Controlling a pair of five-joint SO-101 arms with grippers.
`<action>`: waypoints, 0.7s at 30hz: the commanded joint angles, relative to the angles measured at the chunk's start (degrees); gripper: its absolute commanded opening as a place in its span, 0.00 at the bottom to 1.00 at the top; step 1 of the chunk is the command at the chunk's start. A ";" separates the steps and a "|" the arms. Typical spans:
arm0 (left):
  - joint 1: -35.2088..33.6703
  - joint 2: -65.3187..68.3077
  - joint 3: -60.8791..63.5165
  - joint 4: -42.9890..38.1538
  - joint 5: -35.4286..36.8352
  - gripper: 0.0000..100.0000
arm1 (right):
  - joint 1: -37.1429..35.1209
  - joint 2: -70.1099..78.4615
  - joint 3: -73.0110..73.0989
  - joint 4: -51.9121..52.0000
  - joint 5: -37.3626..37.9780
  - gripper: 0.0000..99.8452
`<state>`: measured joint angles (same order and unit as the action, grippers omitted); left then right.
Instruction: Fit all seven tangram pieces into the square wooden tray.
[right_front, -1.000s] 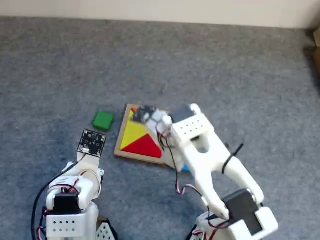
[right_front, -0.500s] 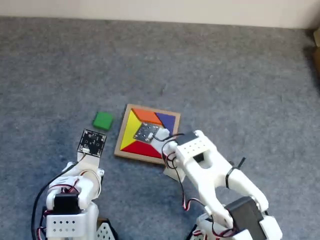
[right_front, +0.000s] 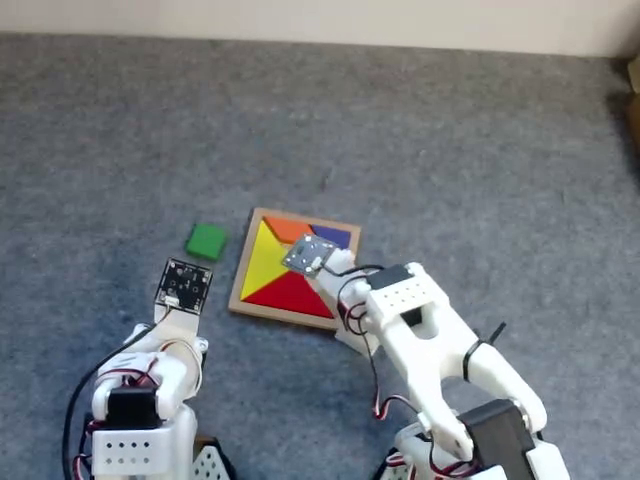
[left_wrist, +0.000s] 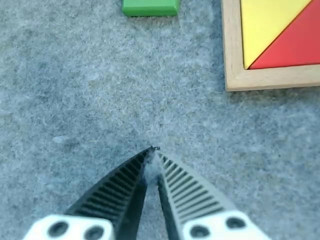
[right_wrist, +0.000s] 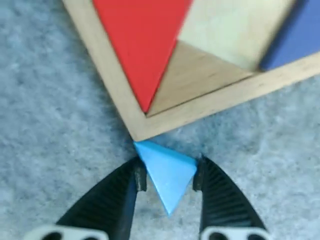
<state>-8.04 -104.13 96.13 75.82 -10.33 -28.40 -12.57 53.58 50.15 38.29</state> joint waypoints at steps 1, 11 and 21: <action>-0.66 -0.40 1.01 0.18 0.18 0.00 | 0.92 -0.66 0.22 -0.84 0.79 0.09; -0.66 -0.40 1.01 0.18 0.18 0.00 | 1.01 -3.47 -8.31 13.41 -0.18 0.09; -0.66 -0.40 1.01 0.18 0.18 0.00 | -1.71 -10.86 -15.69 15.52 -25.67 0.09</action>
<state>-8.04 -104.13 96.13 75.82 -10.33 -28.57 -20.40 42.07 66.42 20.44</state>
